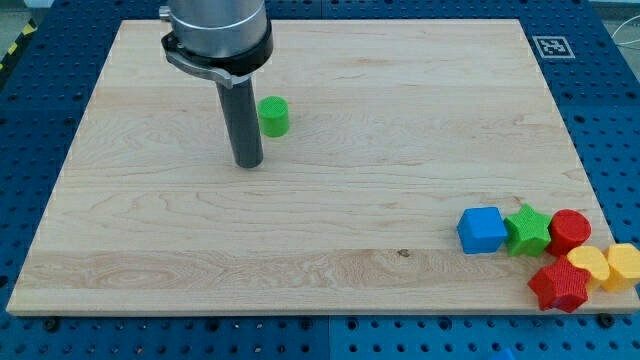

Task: Slide the green circle towards the bottom center of the board

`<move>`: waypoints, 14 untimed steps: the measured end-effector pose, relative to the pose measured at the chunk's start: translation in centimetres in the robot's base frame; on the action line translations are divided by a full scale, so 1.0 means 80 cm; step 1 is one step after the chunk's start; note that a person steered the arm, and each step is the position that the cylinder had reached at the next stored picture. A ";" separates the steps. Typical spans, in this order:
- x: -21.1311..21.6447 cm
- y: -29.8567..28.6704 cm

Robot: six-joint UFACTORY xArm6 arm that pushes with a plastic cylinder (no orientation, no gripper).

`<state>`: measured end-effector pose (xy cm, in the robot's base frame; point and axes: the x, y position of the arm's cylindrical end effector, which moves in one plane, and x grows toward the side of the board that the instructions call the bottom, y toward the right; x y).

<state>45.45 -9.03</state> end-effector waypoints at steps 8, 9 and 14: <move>-0.072 0.002; -0.058 0.021; -0.119 0.068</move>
<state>35.93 -3.55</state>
